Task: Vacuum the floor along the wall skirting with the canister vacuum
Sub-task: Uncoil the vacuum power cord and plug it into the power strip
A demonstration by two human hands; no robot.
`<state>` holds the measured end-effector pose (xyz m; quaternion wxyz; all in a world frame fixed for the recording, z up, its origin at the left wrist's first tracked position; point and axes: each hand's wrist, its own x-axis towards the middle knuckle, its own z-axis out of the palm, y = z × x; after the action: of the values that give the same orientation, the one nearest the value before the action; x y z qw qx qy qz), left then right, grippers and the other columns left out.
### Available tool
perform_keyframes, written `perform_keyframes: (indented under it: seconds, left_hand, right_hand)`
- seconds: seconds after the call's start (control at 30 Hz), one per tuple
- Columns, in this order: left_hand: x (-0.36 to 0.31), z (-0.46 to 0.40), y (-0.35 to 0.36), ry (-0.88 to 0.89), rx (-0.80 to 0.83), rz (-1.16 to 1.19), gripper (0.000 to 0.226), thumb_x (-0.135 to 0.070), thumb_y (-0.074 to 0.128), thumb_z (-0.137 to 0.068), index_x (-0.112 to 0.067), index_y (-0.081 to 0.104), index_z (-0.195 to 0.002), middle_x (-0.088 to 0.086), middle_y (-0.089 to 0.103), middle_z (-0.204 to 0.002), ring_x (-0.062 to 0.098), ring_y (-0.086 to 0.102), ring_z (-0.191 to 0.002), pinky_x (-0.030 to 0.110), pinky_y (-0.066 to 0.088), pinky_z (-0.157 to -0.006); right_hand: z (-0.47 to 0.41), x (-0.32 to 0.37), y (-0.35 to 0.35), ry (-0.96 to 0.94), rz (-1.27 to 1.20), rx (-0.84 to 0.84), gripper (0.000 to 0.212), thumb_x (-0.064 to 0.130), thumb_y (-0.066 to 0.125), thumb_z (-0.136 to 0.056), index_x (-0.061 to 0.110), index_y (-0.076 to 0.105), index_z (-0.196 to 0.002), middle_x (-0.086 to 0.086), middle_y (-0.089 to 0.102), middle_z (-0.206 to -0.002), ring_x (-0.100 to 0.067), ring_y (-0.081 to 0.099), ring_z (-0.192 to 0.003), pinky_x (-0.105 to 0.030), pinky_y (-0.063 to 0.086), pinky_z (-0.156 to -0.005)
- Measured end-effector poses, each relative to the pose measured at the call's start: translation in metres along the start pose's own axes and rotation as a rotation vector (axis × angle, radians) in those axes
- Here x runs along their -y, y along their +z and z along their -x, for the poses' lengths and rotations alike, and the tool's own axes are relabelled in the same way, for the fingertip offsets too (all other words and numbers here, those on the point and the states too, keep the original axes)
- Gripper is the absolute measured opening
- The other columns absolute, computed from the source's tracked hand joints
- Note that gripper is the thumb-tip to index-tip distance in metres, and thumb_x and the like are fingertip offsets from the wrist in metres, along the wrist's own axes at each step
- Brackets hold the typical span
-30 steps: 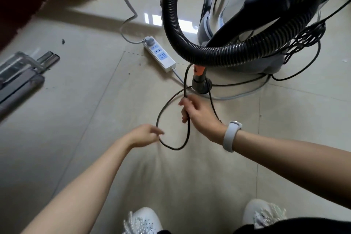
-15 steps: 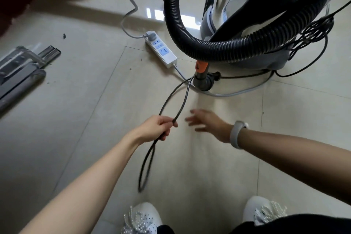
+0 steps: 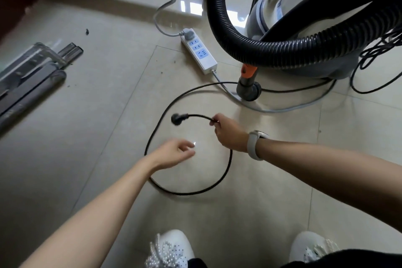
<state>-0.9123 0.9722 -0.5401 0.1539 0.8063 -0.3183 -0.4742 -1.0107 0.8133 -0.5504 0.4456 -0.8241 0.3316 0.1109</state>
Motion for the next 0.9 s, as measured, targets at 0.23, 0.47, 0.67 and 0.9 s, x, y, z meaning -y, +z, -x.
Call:
perform_keyframes:
  seconds: [0.23, 0.47, 0.67, 0.9]
  left_hand:
    - [0.01, -0.041, -0.043, -0.03, -0.473, -0.053, 0.026, -0.018, 0.048, -0.094, -0.016, 0.067, -0.112, 0.004, 0.067, -0.114, 0.019, 0.06, -0.1, 0.024, 0.041, -0.083]
    - [-0.003, -0.112, -0.081, 0.082, -0.401, -0.402, 0.043, -0.015, 0.043, -0.095, -0.016, 0.045, -0.138, 0.007, 0.04, -0.144, 0.027, 0.039, -0.13, 0.038, 0.036, -0.102]
    - [-0.042, -0.183, -0.089, 0.248, -0.335, -0.65, 0.073, -0.008, 0.046, -0.09, -0.014, 0.007, -0.152, 0.004, -0.002, -0.16, 0.028, 0.002, -0.147, 0.044, 0.027, -0.111]
    - [-0.043, -0.194, -0.071, 0.198, -0.29, -0.711, 0.079, -0.012, 0.043, -0.086, -0.016, 0.0, -0.152, -0.004, -0.006, -0.16, 0.02, -0.008, -0.147, 0.047, 0.014, -0.117]
  right_hand:
    - [-0.037, -0.007, -0.006, -0.103, 0.326, -0.123, 0.047, -0.005, 0.038, -0.087, 0.01, 0.044, -0.131, -0.01, 0.052, -0.114, -0.031, 0.052, -0.101, -0.036, 0.042, -0.076]
    - [-0.083, -0.027, 0.008, -0.038, 0.493, -0.099, 0.022, 0.02, 0.038, -0.097, 0.019, 0.059, -0.104, -0.009, 0.063, -0.097, -0.031, 0.059, -0.095, -0.031, 0.04, -0.064]
    - [-0.066, -0.042, 0.004, 0.02, 0.478, -0.181, 0.024, 0.01, 0.042, -0.093, 0.009, 0.056, -0.112, -0.01, 0.049, -0.117, -0.031, 0.05, -0.109, -0.033, 0.04, -0.072]
    - [-0.06, -0.046, 0.005, 0.086, 0.391, -0.184, 0.025, 0.002, 0.039, -0.093, 0.007, 0.052, -0.114, -0.01, 0.048, -0.122, -0.027, 0.047, -0.114, -0.032, 0.039, -0.076]
